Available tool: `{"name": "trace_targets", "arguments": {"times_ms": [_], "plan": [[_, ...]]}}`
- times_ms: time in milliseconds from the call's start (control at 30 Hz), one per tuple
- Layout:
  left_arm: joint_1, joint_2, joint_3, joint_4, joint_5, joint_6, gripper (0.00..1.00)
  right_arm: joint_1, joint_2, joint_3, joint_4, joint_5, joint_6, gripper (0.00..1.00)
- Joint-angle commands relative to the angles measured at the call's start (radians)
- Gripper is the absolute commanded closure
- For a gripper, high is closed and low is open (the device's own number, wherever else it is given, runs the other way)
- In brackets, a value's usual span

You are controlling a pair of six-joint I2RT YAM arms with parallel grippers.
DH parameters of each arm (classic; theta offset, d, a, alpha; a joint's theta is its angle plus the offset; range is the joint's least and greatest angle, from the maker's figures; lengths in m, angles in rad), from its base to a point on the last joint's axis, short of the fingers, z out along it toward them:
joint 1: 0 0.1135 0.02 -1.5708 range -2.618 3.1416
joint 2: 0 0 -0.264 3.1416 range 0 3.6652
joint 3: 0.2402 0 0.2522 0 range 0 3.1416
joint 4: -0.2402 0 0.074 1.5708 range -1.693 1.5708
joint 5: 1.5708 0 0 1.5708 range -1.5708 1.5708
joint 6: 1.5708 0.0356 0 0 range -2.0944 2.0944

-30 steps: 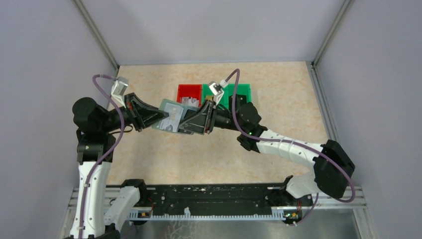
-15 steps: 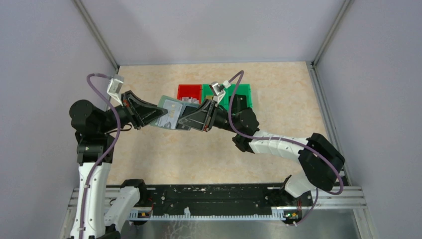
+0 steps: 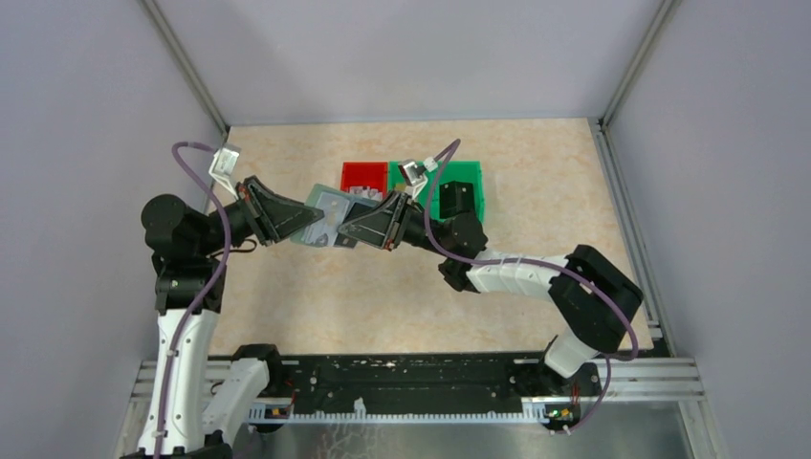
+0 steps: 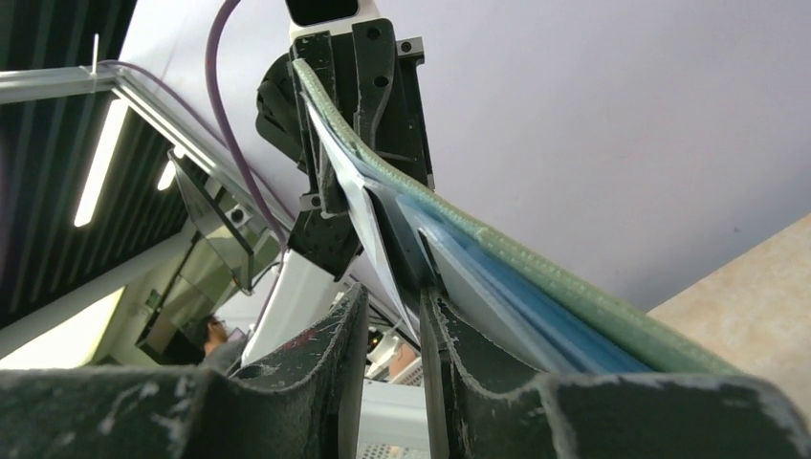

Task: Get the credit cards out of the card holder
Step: Remove the credit card from the card holder.

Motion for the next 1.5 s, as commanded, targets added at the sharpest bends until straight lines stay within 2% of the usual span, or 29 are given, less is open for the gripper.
{"name": "trace_targets", "arguments": {"times_ms": [0, 133, 333, 467, 600, 700, 867, 1100, 1133, 1200, 1267, 1467], "plan": [[-0.013, -0.007, -0.022, -0.034, 0.056, -0.012, 0.85, 0.008, 0.031, 0.096, 0.191, 0.026, 0.067, 0.75], [-0.013, -0.013, -0.020, -0.060, 0.039, 0.045, 0.84, 0.008, 0.033, 0.089, 0.234, 0.026, 0.084, 0.83], [-0.012, -0.002, 0.042, -0.132, 0.010, 0.144, 0.89, 0.008, 0.027, 0.049, 0.281, 0.027, 0.100, 1.00], [-0.013, 0.011, 0.075, -0.126, 0.032, 0.137, 0.90, 0.007, 0.014, 0.000, 0.308, 0.039, 0.096, 1.00], [-0.014, 0.022, 0.080, -0.120, 0.052, 0.120, 0.82, 0.008, 0.008, -0.028, 0.333, 0.050, 0.098, 1.00], [-0.013, 0.023, 0.078, -0.119, 0.054, 0.118, 0.80, 0.007, 0.006, -0.035, 0.346, 0.050, 0.104, 1.00], [-0.014, 0.020, 0.079, -0.106, 0.041, 0.109, 0.89, 0.008, -0.006, -0.045, 0.336, 0.044, 0.097, 1.00], [-0.012, 0.025, 0.058, -0.037, 0.064, 0.023, 0.89, 0.008, -0.015, -0.057, 0.327, 0.043, 0.093, 1.00], [-0.013, 0.023, 0.049, -0.023, 0.066, 0.008, 0.90, 0.007, -0.011, -0.045, 0.322, 0.034, 0.094, 0.97], [-0.014, 0.017, 0.033, 0.006, 0.065, -0.017, 0.93, 0.010, -0.007, -0.022, 0.301, 0.025, 0.092, 0.80], [-0.012, 0.012, 0.025, 0.035, 0.066, -0.037, 0.97, 0.012, -0.010, -0.010, 0.265, 0.024, 0.078, 0.68], [-0.013, 0.011, 0.014, 0.112, 0.105, -0.104, 1.00, 0.020, -0.017, 0.010, 0.185, 0.025, 0.036, 0.64]]}}
